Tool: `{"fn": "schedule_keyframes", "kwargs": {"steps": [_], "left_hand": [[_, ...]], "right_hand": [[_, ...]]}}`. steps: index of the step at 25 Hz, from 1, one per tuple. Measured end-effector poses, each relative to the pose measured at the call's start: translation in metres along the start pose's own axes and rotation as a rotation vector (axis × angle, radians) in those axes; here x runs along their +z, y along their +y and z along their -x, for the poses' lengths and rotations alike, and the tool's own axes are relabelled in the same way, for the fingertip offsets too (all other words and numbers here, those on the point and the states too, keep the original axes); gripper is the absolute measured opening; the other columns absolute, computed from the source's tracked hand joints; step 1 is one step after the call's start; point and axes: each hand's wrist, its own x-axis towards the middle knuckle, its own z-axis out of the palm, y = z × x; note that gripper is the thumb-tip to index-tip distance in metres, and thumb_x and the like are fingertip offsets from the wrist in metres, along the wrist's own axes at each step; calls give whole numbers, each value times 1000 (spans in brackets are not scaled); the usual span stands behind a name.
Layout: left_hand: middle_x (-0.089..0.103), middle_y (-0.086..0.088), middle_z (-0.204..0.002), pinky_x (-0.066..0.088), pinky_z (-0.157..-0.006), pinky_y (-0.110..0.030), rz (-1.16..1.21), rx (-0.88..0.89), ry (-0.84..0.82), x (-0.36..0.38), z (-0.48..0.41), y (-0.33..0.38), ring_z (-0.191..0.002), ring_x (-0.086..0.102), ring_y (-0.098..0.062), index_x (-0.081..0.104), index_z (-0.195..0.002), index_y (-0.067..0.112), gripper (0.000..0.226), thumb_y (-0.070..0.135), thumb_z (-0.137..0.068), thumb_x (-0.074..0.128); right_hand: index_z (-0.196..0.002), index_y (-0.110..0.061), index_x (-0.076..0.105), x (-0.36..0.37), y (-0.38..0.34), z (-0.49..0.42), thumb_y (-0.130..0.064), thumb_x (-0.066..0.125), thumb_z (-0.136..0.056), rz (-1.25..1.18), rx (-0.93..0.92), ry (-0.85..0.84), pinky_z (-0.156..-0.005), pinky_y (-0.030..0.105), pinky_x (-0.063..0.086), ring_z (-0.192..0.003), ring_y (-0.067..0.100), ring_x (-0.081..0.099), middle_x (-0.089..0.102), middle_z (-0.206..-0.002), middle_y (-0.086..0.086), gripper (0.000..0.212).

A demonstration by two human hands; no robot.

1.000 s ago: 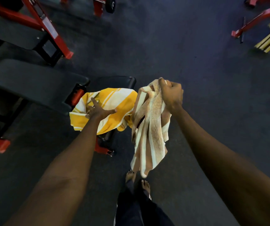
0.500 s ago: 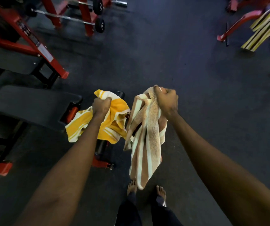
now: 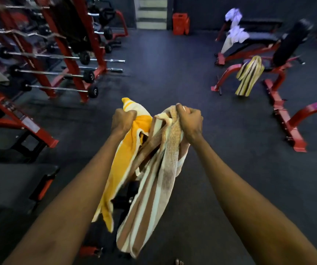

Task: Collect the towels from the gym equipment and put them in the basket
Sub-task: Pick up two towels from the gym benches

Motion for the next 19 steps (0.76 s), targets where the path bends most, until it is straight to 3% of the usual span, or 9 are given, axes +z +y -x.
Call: {"fn": "schedule_keyframes", "kwargs": {"steps": [3,8,19], "left_hand": [[45,2,-58,32,-51,-29,42,53,-47,54,3,43,-55,44,-17,45,-56,16,22,20,-72,60],[56,-4,-61,44,-58,-34,67,122,-102,138,-33,99,-60,55,-22,52,-59,14,22,31,-71,58],[44,6,-51,36,-52,-24,180,295,-76,305,-260,282,-49,42,-11,42,-55,23,33,20,-83,59]], "right_hand": [[-52,-21,49,-53,-12,-44,-52,60,-86,-17,-50,72,-59,30,43,-57,8,49,46,-55,-9,48],[-58,-16,61,-110,-5,-125,-52,58,-88,-7,-67,141,-57,26,43,-60,7,54,56,-58,-6,47],[-67,-17,72,-131,-21,-422,-52,59,-87,3,-65,181,-68,31,51,-68,11,64,67,-64,-6,42]]}}
